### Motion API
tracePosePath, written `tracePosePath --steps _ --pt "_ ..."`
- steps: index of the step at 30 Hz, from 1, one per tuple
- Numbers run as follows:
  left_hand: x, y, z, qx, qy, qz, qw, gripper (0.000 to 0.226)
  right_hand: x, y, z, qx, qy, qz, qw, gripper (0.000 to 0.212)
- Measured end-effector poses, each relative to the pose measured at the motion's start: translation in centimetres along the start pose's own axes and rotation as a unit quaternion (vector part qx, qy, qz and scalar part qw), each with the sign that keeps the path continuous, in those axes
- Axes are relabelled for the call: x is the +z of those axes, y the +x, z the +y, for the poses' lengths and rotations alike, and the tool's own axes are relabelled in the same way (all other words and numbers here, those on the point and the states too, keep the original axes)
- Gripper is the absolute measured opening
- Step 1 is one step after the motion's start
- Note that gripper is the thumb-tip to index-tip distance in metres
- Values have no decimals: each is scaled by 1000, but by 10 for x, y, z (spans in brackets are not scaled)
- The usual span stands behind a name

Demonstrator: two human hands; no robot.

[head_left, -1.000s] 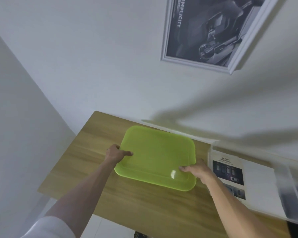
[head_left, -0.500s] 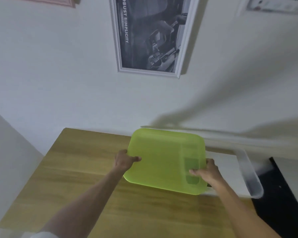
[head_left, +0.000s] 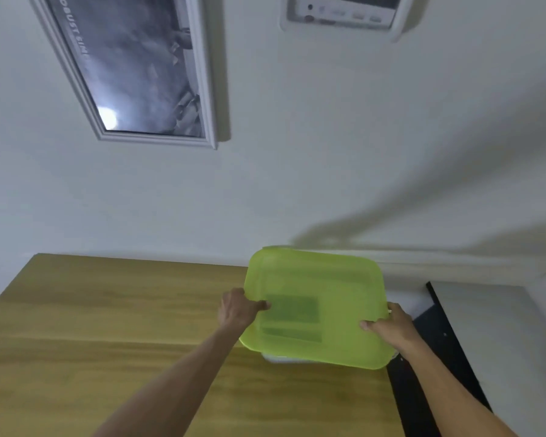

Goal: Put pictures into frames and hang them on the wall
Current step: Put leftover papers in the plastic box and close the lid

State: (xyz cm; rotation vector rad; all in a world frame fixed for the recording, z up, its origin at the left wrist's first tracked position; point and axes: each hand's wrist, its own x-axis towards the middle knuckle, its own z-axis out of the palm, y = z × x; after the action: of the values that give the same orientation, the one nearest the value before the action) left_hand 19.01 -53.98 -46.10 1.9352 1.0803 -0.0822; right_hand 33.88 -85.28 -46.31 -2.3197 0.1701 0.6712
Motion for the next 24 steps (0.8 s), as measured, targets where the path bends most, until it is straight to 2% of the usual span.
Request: tracePosePath --steps 6,12,18,24 --pt "43 -13 21 -45 42 24 998 68 -30 40 16 -2 -29 -29 999 66" --pt "58 -22 30 -78 54 51 994 66 -29 73 24 -8 -89 -60 994 70" --pt "61 -20 35 -103 45 58 992 62 -28 70 17 1 -164 -63 984 71" --pt "63 -25 37 -125 53 66 989 62 -25 75 17 -9 -173 -85 981 77"
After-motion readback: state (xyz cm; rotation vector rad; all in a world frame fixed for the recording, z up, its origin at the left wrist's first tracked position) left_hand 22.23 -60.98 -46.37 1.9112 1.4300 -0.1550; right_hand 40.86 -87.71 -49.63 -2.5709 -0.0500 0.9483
